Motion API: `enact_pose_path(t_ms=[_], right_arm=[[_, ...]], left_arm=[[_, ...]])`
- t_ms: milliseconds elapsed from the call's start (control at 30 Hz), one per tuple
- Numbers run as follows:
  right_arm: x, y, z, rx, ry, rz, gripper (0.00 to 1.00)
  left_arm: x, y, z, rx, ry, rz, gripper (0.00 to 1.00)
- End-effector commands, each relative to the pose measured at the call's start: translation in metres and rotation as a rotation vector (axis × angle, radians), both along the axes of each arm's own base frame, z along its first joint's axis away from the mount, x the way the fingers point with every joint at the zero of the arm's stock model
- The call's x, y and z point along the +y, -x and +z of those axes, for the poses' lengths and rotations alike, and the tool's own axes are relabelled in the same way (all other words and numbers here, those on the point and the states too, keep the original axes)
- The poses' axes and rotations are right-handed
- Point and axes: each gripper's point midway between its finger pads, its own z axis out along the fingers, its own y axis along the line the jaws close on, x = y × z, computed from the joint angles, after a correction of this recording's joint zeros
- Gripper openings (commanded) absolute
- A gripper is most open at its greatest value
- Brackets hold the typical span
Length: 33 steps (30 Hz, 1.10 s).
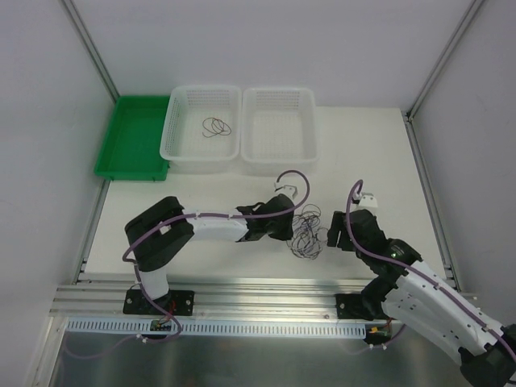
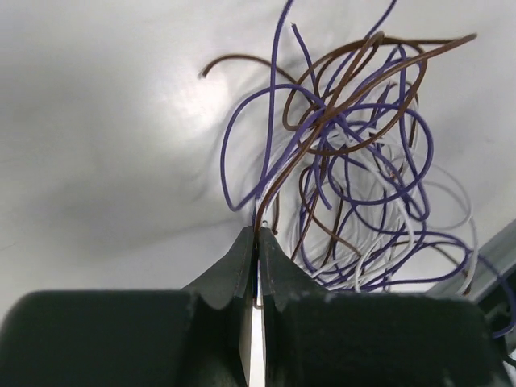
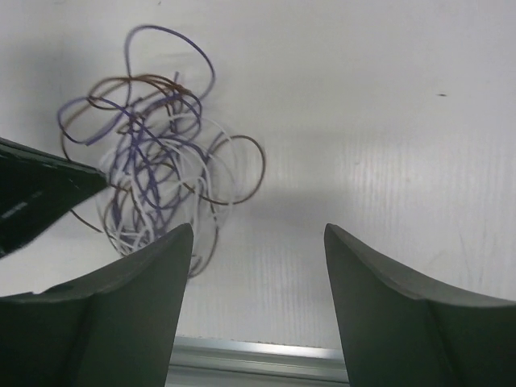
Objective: Untangle the cables
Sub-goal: Untie the cable.
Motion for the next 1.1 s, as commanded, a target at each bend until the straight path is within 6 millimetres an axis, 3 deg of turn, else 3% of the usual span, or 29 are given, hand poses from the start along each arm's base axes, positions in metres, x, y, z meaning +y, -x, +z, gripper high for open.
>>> enact_pose_path(t_ms=[0,133,333,533,600,667,700,767,833,867,933,1067], right_arm=[[0.035,-0.009,-0.002,0.013,-0.101,0.088,0.69],[0.071,-0.017,-0.024,0.074,-0.183,0.152,0.65],[0.111,-0.022,-0.029,0.095,-0.278,0.235,0.63],[0.125,-0.024,-0.053,0.131,-0.281,0.24,0.55],[0.123,-0.022,-0.069,0.168,-0.251,0.231,0.46],[0.121,-0.022,-0.078,0.187,-0.233,0.223,0.3],[0.118,-0.022,-0.083,0.195,-0.214,0.216,0.13],[0.112,-0.02,-0.085,0.202,-0.187,0.201,0.02],[0.101,-0.024,-0.077,0.169,-0.144,0.172,0.01],[0.093,-0.023,-0.075,0.167,-0.114,0.161,0.01],[0.072,-0.026,-0.061,0.12,-0.045,0.115,0.01],[0.032,-0.03,-0.035,0.05,0.049,0.016,0.01]], left_arm=[[0.036,-0.019,0.026,-0.072,0.002,0.109,0.0],[0.05,-0.01,0.027,-0.065,0.0,0.11,0.0],[0.056,-0.008,0.023,-0.058,-0.008,0.126,0.0],[0.058,-0.007,0.025,-0.058,-0.002,0.132,0.0],[0.063,-0.007,0.026,-0.063,-0.003,0.143,0.0],[0.067,-0.008,0.031,-0.069,0.008,0.154,0.0],[0.074,-0.007,0.028,-0.067,0.0,0.161,0.0],[0.085,-0.011,0.036,-0.081,0.011,0.186,0.0],[0.109,-0.014,0.028,-0.075,-0.02,0.23,0.0],[0.118,-0.017,0.036,-0.087,-0.001,0.255,0.0],[0.144,-0.016,0.026,-0.072,-0.031,0.299,0.0],[0.196,-0.028,0.04,-0.114,-0.018,0.427,0.0]])
